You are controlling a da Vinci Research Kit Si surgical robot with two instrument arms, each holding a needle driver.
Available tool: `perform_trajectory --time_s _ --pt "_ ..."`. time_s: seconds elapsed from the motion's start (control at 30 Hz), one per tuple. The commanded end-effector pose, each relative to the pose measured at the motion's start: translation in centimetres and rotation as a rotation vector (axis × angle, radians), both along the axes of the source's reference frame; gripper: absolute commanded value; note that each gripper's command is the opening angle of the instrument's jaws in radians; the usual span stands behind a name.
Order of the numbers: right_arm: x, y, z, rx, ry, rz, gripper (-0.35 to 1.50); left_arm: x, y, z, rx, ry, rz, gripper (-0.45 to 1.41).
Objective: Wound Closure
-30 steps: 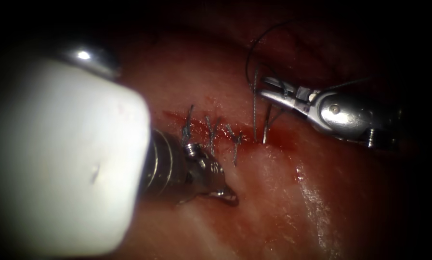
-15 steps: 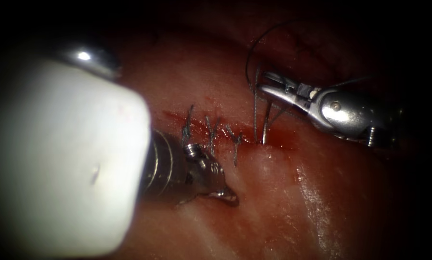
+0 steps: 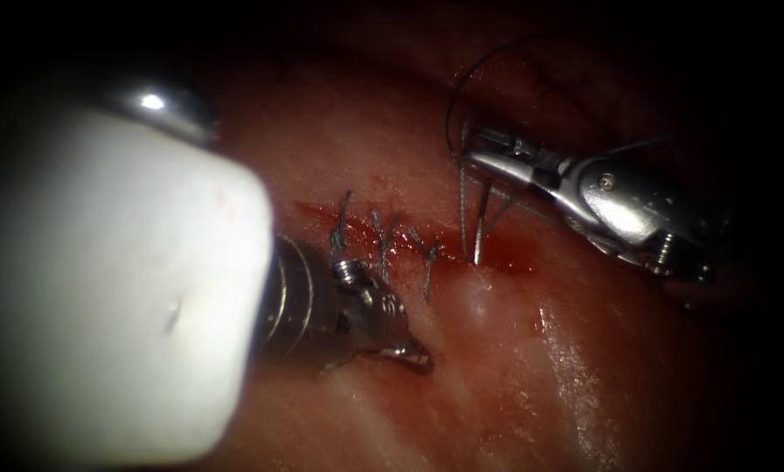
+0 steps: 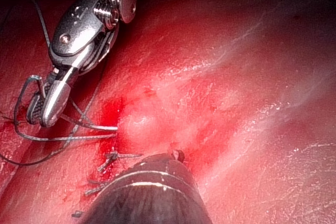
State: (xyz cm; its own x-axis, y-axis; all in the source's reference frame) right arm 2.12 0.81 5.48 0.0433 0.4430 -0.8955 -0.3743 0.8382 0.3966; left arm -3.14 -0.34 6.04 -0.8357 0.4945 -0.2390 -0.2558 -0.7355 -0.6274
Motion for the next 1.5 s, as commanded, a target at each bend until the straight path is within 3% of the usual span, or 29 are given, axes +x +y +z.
perform_trajectory --time_s 0.03,0.3,0.7,0.9,1.27,1.37,1.5 --pt "0.1 -0.03 0.06 0.045 -0.001 -0.015 -0.35 -0.04 -0.07 0.06 0.003 -0.001 0.002 -0.45" --pt "0.12 -0.09 0.13 0.2 -0.03 -0.054 -0.35 -0.01 -0.07 0.06 0.003 -0.002 0.004 -0.45" --pt "0.16 -0.2 0.15 0.49 0.016 -0.137 -0.35 0.0 -0.06 0.07 0.003 -0.003 0.004 -0.45" --pt "0.2 -0.51 0.14 0.641 0.049 -0.169 -0.35 0.0 -0.06 0.06 0.006 -0.004 0.005 -0.45" --pt "0.25 -1.06 0.06 0.675 0.068 -0.208 -0.35 0.02 -0.02 0.03 -0.02 -0.002 0.014 -0.45" --pt "0.25 -1.07 0.04 0.656 0.065 -0.208 0.73 0.02 -0.05 0.0 -0.143 -0.131 0.137 -0.45" --pt "0.24 -0.99 0.08 0.503 0.027 -0.225 1.2 0.05 -0.08 -0.08 -0.276 -0.279 0.178 -0.45"
